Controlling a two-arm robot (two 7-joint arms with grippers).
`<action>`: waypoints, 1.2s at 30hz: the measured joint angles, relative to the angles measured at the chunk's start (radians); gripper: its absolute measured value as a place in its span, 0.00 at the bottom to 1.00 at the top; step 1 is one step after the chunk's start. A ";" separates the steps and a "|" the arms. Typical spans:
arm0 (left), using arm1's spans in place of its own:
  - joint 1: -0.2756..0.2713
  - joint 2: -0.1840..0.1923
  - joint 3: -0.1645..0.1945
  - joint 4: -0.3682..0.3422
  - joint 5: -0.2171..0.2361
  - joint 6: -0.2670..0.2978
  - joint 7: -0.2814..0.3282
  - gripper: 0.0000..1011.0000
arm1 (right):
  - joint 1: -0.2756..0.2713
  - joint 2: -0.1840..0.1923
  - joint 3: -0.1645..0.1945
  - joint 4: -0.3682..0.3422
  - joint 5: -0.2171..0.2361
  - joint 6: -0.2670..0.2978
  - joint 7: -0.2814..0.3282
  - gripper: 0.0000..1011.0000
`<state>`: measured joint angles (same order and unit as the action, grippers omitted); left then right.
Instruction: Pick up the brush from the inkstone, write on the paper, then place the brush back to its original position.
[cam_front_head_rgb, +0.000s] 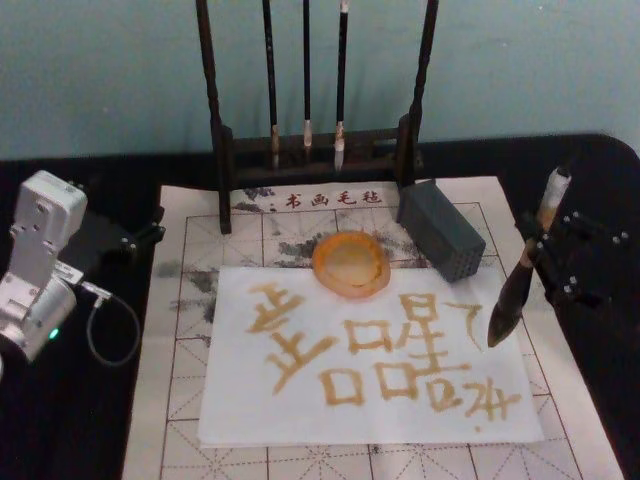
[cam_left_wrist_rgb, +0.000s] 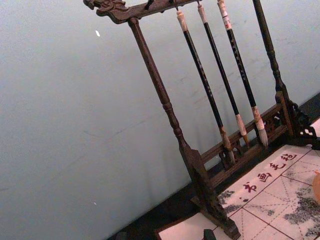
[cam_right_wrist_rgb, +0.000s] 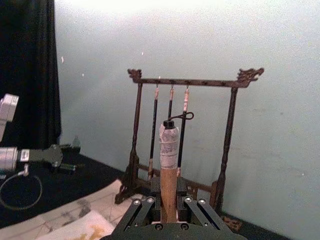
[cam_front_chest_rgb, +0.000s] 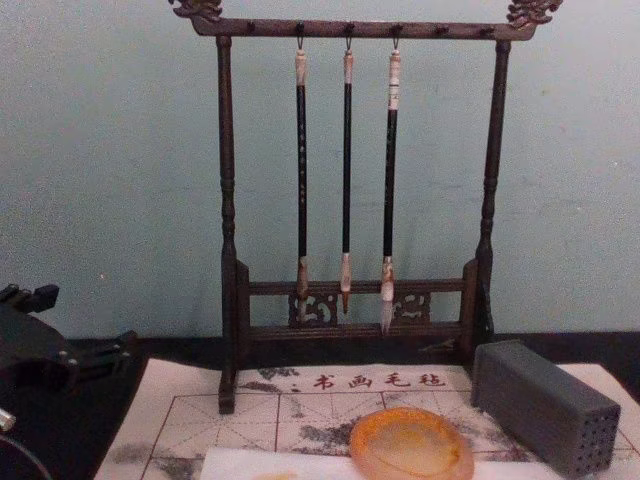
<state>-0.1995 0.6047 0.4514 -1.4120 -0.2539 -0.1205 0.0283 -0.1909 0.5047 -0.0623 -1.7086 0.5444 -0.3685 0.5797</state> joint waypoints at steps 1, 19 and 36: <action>0.000 0.000 0.000 0.000 0.000 0.000 0.000 0.99 | 0.002 -0.001 0.001 -0.001 0.003 0.000 0.000 0.20; 0.000 0.000 0.000 0.000 0.000 0.000 0.000 0.99 | 0.126 -0.061 -0.023 0.013 0.048 0.134 -0.097 0.20; 0.000 0.000 0.000 0.000 0.000 0.000 0.000 0.99 | 0.326 -0.155 -0.105 0.088 0.127 0.440 -0.309 0.20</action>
<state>-0.1995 0.6047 0.4513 -1.4120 -0.2539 -0.1205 0.0283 0.1353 0.3496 -0.1677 -1.6204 0.6717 0.0713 0.2705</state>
